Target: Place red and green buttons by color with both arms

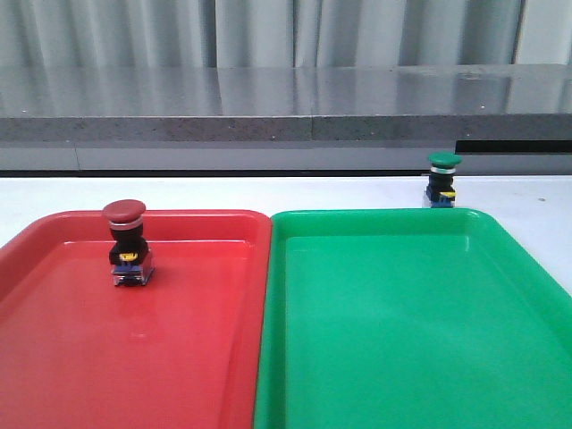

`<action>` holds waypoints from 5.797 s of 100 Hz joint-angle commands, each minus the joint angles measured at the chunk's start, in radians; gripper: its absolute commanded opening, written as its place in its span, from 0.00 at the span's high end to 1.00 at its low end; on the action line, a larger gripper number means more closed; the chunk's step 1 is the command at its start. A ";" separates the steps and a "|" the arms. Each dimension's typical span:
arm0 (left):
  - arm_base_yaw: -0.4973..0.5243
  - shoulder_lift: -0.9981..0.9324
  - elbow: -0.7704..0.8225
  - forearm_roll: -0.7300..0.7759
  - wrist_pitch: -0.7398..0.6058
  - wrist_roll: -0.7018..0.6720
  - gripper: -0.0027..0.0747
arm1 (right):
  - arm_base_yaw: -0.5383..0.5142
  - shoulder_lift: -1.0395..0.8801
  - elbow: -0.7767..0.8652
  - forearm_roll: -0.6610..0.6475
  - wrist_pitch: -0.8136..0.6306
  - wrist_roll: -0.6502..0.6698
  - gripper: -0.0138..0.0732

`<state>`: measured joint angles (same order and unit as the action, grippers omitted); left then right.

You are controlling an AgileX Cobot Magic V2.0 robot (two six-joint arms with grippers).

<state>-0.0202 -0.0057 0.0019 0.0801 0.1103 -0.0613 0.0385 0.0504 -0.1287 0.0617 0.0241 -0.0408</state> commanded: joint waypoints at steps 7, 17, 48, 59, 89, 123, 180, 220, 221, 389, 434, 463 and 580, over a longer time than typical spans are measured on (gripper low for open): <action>0.001 -0.031 0.024 -0.009 -0.084 0.001 0.99 | -0.008 0.190 -0.220 0.023 0.082 -0.008 0.92; 0.001 -0.031 0.024 -0.009 -0.084 0.001 0.99 | -0.008 0.362 -0.383 0.023 0.221 -0.008 0.92; 0.001 -0.031 0.024 -0.009 -0.084 0.001 0.99 | -0.008 0.781 -0.726 0.035 0.351 -0.008 0.92; 0.001 -0.031 0.024 -0.009 -0.084 0.001 0.99 | -0.008 0.877 -0.739 0.057 0.258 -0.008 0.92; 0.001 -0.031 0.024 -0.009 -0.084 0.001 0.99 | -0.006 1.075 -0.739 0.067 0.203 -0.008 0.87; 0.001 -0.031 0.024 -0.009 -0.084 0.001 0.99 | 0.036 1.184 -0.739 0.068 0.141 -0.009 0.23; 0.001 -0.031 0.024 -0.009 -0.084 0.001 0.99 | 0.108 1.582 -1.129 0.107 0.258 -0.008 0.23; 0.001 -0.031 0.024 -0.009 -0.084 0.001 0.99 | 0.120 1.816 -1.347 0.105 0.316 -0.009 0.23; 0.001 -0.031 0.024 -0.009 -0.084 0.001 0.99 | 0.120 1.819 -1.349 0.105 0.316 -0.009 0.23; 0.001 -0.031 0.024 -0.009 -0.084 0.001 0.99 | 0.116 1.735 -1.403 0.105 0.480 -0.009 0.56; 0.001 -0.031 0.024 -0.009 -0.084 0.001 0.99 | 0.216 1.589 -1.197 0.204 0.420 -0.009 0.56; 0.001 -0.031 0.024 -0.009 -0.084 0.001 0.99 | 0.307 1.577 -1.029 0.253 0.290 -0.009 0.56; 0.001 -0.031 0.024 -0.009 -0.084 0.001 0.99 | 0.337 1.582 -0.757 0.303 0.063 -0.009 0.56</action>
<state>-0.0202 -0.0057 0.0019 0.0801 0.1096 -0.0591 0.3773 1.6733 -0.8807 0.3627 0.1400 -0.0408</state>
